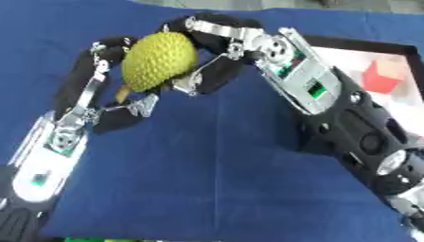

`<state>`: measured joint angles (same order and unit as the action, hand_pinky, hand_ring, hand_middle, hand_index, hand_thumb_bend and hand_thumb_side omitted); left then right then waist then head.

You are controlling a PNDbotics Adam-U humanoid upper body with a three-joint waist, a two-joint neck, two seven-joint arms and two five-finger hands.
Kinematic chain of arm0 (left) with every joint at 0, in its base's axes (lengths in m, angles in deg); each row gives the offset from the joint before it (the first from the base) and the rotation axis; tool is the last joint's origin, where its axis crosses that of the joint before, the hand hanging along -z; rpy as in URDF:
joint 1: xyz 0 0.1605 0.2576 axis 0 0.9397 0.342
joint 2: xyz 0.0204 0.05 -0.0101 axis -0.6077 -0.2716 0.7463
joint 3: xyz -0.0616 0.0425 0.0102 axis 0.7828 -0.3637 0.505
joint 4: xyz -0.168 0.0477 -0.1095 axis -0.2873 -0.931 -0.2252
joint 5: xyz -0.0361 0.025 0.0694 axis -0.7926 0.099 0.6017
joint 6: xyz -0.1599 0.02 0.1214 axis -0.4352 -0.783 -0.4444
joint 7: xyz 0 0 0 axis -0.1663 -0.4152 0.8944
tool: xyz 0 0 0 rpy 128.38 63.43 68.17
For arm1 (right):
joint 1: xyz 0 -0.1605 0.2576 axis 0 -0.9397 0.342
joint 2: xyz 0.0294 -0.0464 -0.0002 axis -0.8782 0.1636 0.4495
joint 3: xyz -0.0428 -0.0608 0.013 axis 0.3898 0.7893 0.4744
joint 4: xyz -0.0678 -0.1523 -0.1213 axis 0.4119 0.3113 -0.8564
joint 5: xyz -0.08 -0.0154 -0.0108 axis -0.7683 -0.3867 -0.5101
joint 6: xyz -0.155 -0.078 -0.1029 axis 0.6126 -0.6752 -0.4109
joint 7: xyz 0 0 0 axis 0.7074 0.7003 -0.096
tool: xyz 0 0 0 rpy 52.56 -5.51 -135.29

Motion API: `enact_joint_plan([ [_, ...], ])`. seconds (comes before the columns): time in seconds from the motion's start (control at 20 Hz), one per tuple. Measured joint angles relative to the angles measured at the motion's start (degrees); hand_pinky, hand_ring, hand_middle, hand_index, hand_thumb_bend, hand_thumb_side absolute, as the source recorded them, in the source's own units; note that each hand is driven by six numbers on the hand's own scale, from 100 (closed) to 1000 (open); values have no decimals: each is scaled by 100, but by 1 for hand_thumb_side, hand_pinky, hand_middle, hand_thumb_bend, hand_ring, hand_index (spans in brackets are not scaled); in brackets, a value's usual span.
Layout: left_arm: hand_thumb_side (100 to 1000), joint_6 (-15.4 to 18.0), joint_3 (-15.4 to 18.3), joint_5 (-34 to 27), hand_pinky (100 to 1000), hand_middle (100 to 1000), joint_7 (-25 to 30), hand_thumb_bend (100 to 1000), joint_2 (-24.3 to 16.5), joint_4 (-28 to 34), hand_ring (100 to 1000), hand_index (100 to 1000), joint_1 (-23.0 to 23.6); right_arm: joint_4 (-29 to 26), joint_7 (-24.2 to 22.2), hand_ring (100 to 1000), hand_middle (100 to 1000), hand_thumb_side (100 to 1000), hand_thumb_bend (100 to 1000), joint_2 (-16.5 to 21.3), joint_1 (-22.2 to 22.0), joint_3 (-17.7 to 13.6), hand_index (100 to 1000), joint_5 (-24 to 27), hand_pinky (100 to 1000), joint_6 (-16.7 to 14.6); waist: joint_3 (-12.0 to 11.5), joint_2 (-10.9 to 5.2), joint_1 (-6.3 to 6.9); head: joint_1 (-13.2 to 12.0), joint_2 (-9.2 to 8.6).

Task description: Pick up the objects with one hand, pass them to the other hand, and then place them into the box on the other side of the table.

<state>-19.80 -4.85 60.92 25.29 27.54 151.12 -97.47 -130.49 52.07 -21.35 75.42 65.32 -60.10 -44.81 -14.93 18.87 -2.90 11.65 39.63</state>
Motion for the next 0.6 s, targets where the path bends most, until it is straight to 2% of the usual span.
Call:
enact_joint_plan([
  [0.15, 586, -449, 13, 257, 926, 748, 9, 430, 6, -72, 825, 961, 13, -96, 253, 1000, 565, 100, 100, 61, -6, -61, 571, 171, 880, 12, 14, 0, 13, 0, 0],
  [0.25, 640, -817, 31, 404, 923, 740, -65, 451, 2, -130, 823, 956, 23, -177, 375, 1000, 563, 100, 100, 92, -11, -92, 570, 279, 880, 12, 38, 0, 31, 0, 0],
  [0.4, 664, -1299, 56, 521, 920, 734, -183, 444, -44, -172, 820, 954, 53, -259, 531, 1000, 565, 100, 100, 177, -53, -153, 572, 412, 881, 38, 86, -1, 68, 1, 0],
  [0.6, 681, -1693, 124, 474, 900, 714, -224, 392, -204, -188, 801, 936, 129, -350, 711, 1000, 567, 100, 100, 377, -194, -298, 580, 579, 884, 68, 176, -11, 124, 12, 4],
])
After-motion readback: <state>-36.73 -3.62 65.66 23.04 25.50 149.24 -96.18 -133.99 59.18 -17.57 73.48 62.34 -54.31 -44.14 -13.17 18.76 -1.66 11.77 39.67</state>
